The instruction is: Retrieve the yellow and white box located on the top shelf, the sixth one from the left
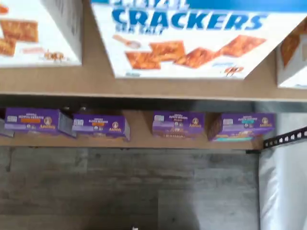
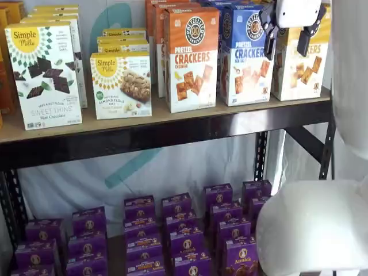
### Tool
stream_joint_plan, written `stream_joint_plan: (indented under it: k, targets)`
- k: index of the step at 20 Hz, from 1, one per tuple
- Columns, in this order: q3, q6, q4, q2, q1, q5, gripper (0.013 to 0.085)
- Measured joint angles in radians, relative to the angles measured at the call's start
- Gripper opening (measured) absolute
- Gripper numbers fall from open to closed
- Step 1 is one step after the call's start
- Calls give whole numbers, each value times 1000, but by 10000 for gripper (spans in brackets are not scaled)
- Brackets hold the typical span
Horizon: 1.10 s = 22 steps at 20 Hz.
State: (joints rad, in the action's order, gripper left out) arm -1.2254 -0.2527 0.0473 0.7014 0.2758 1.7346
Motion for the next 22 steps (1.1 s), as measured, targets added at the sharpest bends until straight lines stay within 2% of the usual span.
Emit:
stream_joint_plan:
  k: [6,10,17,22]
  targets:
    - [-72,-77,8,-67,80,-21,850]
    - [-138,-138,30,-124,148,-26,850]
    - [-218,-195,39,-189,208,-11,850]
    - [-242,-234,52,-208,250,-1,850]
